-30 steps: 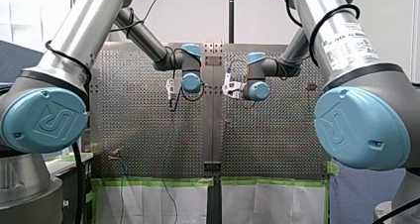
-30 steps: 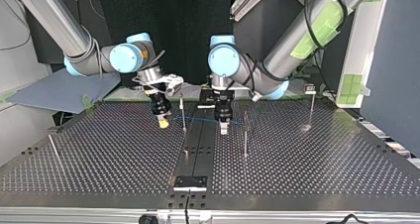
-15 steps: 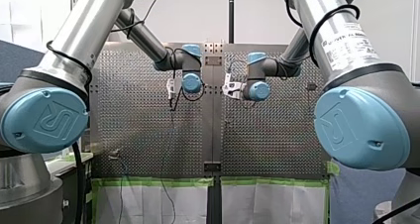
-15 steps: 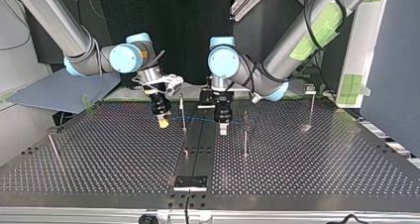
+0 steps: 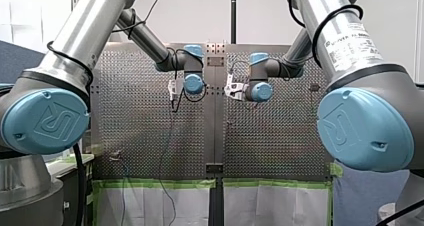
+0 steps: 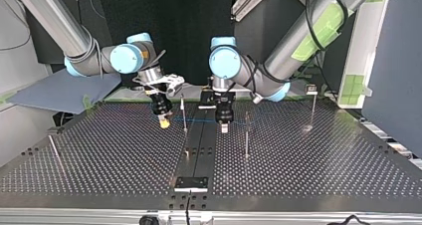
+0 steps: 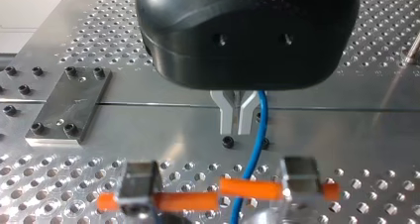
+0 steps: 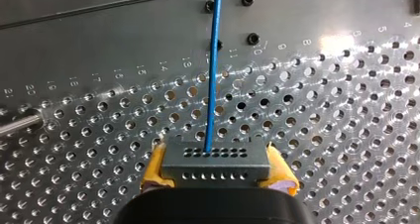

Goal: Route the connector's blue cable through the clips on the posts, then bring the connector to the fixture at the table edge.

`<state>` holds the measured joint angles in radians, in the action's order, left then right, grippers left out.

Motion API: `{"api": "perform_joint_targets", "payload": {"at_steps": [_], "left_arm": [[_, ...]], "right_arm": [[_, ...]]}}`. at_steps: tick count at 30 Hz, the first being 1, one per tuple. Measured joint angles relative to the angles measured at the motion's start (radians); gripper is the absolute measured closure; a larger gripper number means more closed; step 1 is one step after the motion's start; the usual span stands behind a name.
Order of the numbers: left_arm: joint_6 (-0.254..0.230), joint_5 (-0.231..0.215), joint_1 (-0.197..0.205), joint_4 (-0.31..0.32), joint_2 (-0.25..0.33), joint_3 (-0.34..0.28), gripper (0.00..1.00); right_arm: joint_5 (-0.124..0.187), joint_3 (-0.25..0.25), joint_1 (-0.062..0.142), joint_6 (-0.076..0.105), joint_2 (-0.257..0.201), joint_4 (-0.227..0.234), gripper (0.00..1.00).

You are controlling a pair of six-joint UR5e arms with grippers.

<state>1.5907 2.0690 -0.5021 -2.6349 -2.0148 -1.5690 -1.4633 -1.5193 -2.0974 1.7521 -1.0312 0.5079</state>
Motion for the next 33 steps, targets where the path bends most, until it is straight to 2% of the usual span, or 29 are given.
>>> {"api": "perform_joint_targets", "payload": {"at_steps": [11,22,26,33], "left_arm": [[-0.003,-0.003,-0.011,0.009,-0.001,-0.016,1.00],[-0.005,-0.013,-0.015,0.037,-0.004,-0.053,1.00],[-0.011,-0.020,-0.021,0.036,-0.023,-0.053,1.00],[-0.014,-0.023,-0.037,0.048,-0.077,-0.054,1.00]], "right_arm": [[-0.002,-0.010,0.004,0.000,0.001,-0.035,1.00],[-0.006,-0.030,0.005,-0.003,0.002,-0.045,1.00],[-0.009,-0.040,0.013,-0.005,0.002,-0.047,1.00],[-0.012,-0.058,0.012,-0.018,0.002,-0.052,1.00]]}}
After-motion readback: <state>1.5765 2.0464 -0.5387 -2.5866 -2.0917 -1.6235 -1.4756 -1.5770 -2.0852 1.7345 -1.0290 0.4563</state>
